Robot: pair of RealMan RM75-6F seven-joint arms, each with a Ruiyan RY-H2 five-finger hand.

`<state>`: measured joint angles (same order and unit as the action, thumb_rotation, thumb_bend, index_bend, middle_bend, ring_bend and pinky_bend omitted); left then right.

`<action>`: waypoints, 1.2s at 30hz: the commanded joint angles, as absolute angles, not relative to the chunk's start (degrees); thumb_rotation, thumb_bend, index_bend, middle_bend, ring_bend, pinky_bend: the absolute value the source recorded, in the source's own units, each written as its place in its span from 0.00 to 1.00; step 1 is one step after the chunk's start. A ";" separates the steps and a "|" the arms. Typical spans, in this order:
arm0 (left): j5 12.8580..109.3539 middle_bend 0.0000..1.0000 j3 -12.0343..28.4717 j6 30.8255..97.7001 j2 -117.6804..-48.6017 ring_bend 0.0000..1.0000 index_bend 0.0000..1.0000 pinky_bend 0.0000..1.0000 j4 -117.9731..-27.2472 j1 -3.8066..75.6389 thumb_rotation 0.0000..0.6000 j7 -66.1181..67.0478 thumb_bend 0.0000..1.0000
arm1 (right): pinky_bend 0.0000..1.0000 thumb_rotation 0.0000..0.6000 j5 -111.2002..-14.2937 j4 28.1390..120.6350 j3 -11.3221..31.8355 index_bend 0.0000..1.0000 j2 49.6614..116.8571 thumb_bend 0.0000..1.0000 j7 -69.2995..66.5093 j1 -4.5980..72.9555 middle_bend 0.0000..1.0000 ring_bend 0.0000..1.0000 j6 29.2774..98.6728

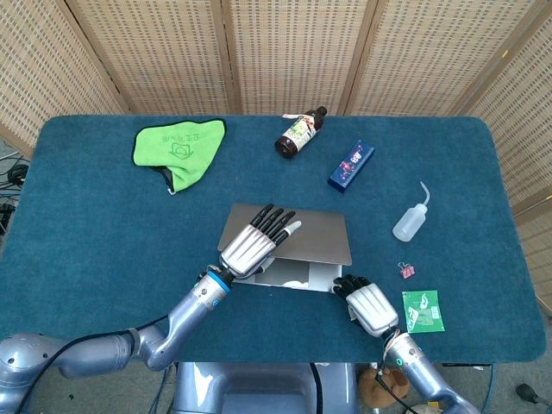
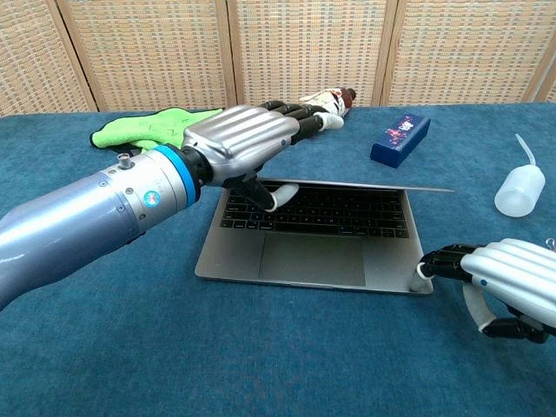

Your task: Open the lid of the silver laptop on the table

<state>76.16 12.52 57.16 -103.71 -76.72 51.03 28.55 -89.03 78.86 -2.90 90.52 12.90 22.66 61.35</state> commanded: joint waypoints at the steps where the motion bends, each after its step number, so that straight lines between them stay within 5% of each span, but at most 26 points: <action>1: 75.69 0.00 13.22 57.48 -103.25 0.00 0.00 0.00 -76.73 51.10 1.00 28.77 0.52 | 0.28 1.00 -88.95 78.81 -2.95 0.25 90.49 1.00 13.26 22.75 0.24 0.18 61.20; 36: 68.49 0.00 18.04 56.77 -99.31 0.00 0.00 0.00 -76.22 54.79 1.00 31.59 0.52 | 0.28 1.00 -86.93 81.86 -2.45 0.25 88.04 1.00 21.55 26.07 0.25 0.17 56.95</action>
<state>68.57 17.97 56.79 -99.30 -76.31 54.70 31.65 -86.96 81.89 -2.43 88.08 21.50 26.03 56.99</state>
